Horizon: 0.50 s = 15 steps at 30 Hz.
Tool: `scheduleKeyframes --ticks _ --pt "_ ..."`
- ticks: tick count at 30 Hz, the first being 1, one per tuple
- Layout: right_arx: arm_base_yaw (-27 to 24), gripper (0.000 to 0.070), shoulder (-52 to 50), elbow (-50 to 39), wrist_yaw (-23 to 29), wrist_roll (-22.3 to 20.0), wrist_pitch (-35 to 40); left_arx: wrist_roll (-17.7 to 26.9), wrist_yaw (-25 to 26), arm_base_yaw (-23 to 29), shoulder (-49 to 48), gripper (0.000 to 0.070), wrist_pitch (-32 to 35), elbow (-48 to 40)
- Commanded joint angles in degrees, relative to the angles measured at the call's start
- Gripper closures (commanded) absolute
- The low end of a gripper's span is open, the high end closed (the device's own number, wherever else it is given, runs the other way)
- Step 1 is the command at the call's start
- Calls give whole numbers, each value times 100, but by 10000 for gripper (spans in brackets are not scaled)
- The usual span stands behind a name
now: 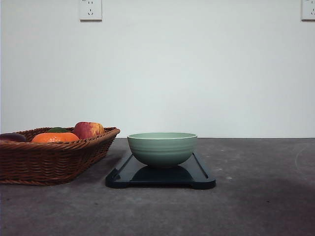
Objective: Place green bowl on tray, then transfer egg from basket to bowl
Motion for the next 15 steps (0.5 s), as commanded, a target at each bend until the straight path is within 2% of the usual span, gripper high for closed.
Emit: scheduleKeyframes --ticks 1,15 --pt "17 688 7 -24 7 77 79 57 -11 4 -9 700 -44 -107" --pt "17 688 7 -24 7 79 79 57 -11 4 -9 700 -46 -107"
